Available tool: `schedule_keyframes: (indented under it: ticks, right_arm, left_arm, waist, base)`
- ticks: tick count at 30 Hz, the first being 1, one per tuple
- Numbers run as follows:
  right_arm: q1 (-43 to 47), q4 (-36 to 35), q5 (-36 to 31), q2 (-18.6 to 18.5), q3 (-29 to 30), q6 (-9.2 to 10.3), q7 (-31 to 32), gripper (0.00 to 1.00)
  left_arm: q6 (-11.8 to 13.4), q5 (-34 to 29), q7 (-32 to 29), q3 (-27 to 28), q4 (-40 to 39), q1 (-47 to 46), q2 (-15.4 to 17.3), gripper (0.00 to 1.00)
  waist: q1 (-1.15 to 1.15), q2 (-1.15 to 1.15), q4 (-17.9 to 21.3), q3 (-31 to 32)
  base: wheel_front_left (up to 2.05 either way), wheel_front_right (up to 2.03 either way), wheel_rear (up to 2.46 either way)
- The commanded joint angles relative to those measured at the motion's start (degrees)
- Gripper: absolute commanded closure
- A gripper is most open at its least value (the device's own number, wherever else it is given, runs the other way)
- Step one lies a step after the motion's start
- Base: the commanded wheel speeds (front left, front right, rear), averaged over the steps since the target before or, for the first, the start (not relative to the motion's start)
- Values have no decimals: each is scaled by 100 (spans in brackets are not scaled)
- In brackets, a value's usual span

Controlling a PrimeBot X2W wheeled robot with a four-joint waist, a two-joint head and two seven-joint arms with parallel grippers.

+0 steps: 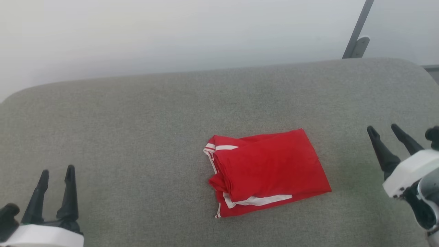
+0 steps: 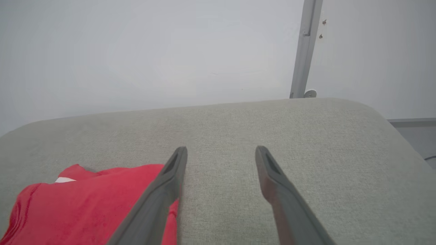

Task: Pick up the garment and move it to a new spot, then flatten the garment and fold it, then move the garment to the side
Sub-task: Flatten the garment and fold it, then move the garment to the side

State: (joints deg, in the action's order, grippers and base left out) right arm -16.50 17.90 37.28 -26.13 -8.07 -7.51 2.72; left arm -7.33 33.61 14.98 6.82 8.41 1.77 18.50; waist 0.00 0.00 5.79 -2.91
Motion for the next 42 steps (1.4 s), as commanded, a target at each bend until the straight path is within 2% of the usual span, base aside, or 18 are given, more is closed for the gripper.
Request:
schedule_keyframes:
  ticks: [1,13,28,35,42]
  right_arm:
    - [89,74,-8,-18,-44,4,-132,0]
    - [241,413,32,-58,-228,4,-643,0]
    - [290,521,-341,-81,-189,4,-1104,0]
    - [321,555,-367,-47,-167,4,-1046,0]
    - [315,468,-244,-9,-422,4,-611,0]
  left_arm:
    - [-13,25,26,47,15,93,6,0]
    - [-13,74,25,269,42,365,-10,0]
    - [-13,21,25,363,-6,445,-55,0]
    - [-13,4,25,384,-28,466,-77,0]
    - [-13,1,26,303,-41,452,-73,0]
  waist:
    - [0,0,-11,55]
    - [0,0,-128,239]
    - [0,0,-223,262]
    - [0,0,-259,263]
    - [0,0,-459,235]
  base:
    - [0,0,0]
    - [0,0,0]
    - [0,0,0]
    - [0,0,0]
    - [0,0,0]
